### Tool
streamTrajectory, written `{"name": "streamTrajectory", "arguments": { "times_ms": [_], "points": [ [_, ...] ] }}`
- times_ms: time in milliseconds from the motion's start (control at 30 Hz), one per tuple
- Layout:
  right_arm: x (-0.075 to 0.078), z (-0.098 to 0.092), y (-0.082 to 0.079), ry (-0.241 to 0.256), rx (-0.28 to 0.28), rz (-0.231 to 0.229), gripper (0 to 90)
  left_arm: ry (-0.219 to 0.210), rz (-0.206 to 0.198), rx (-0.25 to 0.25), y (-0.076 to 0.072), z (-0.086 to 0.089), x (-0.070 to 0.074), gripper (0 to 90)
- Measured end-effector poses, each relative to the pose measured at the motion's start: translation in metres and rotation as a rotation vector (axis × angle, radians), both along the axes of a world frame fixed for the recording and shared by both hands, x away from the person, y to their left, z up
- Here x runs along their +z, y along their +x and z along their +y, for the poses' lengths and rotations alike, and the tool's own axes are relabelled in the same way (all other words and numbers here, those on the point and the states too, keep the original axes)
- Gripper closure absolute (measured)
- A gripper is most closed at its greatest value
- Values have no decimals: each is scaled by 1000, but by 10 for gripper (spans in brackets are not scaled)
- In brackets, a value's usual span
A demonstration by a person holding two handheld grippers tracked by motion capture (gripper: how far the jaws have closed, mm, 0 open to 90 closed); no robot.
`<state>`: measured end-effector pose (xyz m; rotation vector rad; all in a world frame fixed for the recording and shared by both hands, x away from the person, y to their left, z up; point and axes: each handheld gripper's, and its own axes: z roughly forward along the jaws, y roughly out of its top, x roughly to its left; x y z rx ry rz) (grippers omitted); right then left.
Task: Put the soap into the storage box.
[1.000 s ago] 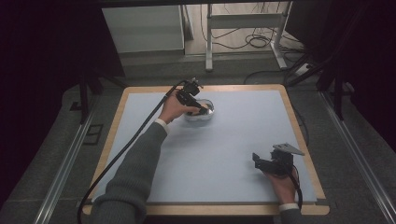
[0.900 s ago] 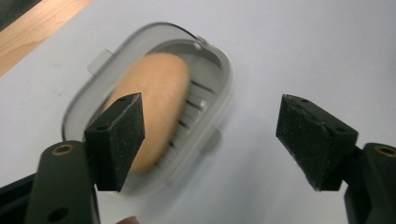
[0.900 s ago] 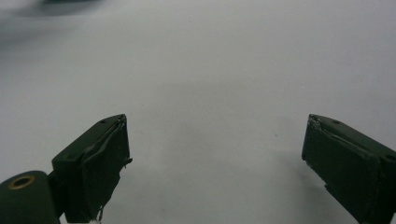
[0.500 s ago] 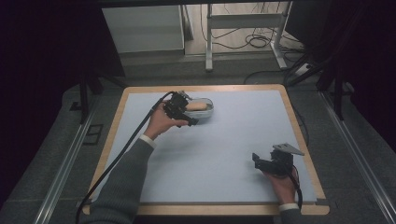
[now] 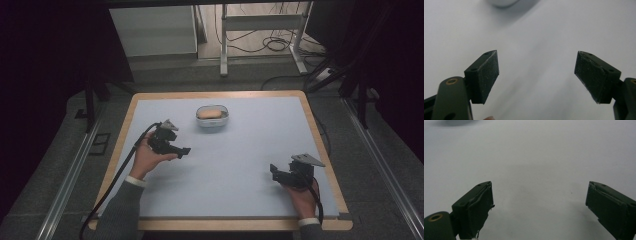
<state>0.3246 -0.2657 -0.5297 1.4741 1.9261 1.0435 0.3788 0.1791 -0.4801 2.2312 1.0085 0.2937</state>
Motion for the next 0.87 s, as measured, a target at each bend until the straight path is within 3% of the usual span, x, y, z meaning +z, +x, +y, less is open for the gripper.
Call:
{"name": "streamTrajectory", "arguments": {
  "times_ms": [267,367,433,467,867],
  "points": [
    [0,0,0,0,1,0,76,-34,38,52,-35,25,-30,196],
    [0,0,0,0,0,0,77,-51,52,61,-40,28,-39,196],
    [0,0,0,-1,-1,-1,77,-34,68,57,-40,29,-44,196],
    [0,0,0,-2,0,-1,76,-20,69,55,-40,30,-44,192],
    [0,1,0,-7,9,5,77,-55,56,64,-43,32,-43,188]
  ]
}}
